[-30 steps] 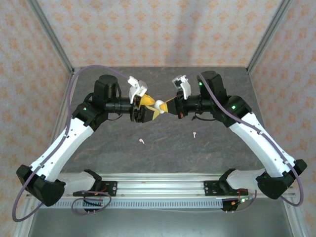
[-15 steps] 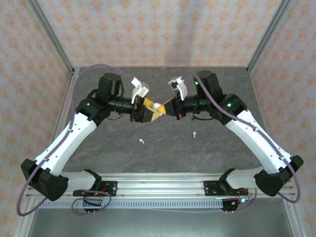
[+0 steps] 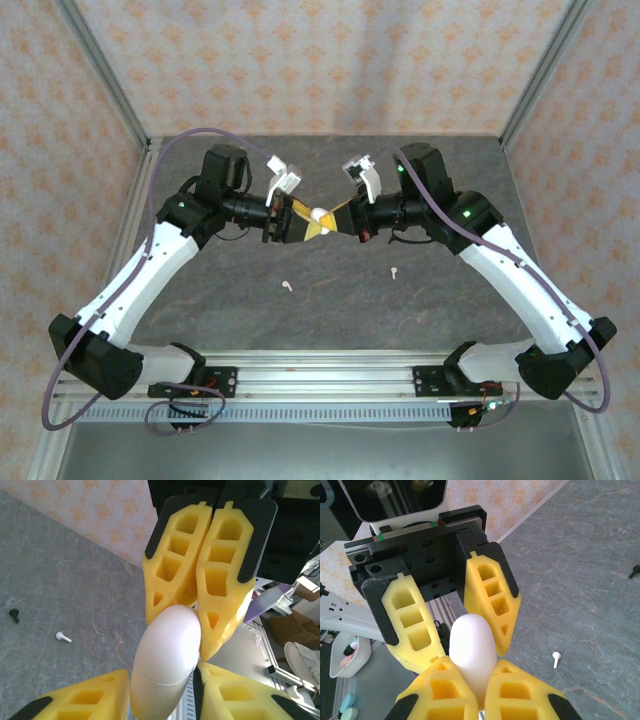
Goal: Insert wireless bluetooth earbuds into charging case
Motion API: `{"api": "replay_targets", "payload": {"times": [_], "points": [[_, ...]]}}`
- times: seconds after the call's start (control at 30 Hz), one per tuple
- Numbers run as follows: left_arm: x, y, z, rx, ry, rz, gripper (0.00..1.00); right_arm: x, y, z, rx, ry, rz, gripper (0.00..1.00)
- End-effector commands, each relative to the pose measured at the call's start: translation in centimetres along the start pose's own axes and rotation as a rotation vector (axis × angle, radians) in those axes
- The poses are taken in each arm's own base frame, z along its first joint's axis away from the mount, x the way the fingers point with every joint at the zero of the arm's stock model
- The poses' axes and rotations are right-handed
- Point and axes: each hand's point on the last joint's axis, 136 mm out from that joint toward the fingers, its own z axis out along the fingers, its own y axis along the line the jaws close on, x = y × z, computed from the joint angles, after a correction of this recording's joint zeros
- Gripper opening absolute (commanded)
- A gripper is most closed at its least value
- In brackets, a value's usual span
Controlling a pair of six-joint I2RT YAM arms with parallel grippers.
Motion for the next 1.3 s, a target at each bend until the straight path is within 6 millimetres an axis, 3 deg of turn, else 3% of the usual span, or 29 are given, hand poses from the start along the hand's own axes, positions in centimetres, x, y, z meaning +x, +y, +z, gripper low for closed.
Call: {"api": "replay_targets", "payload": {"times": [0.0, 0.37, 0.67, 0.93, 1.27], "points": [[-0.6, -1.0, -0.3, 0.033, -0.003, 0.025, 0.31, -1.0, 1.2, -1.0, -0.023, -0.035, -0.033, 0.06], [-0.6, -1.1, -0.7, 0.001, 0.000, 0.073, 0.01, -1.0, 1.0, -0.6, -0.031, -0.025, -0.007, 0.07], [0.1, 0.4, -1.1, -0.124, -0.026, 0.132, 0.00, -0.9, 0.4, -0.1, -0.020, -0.019, 0.020, 0.15], [0.3, 0.5, -1.6, -0.231, -0.035, 0.230, 0.00, 0.5, -2.2, 1.0, 0.060, 0.041, 0.070, 0.25], [0.8, 1.7, -1.7, -0.348, -0.069, 0.293, 0.00, -0.2, -6.1, 0.1, 0.222, 0.003, 0.155, 0.40]]}}
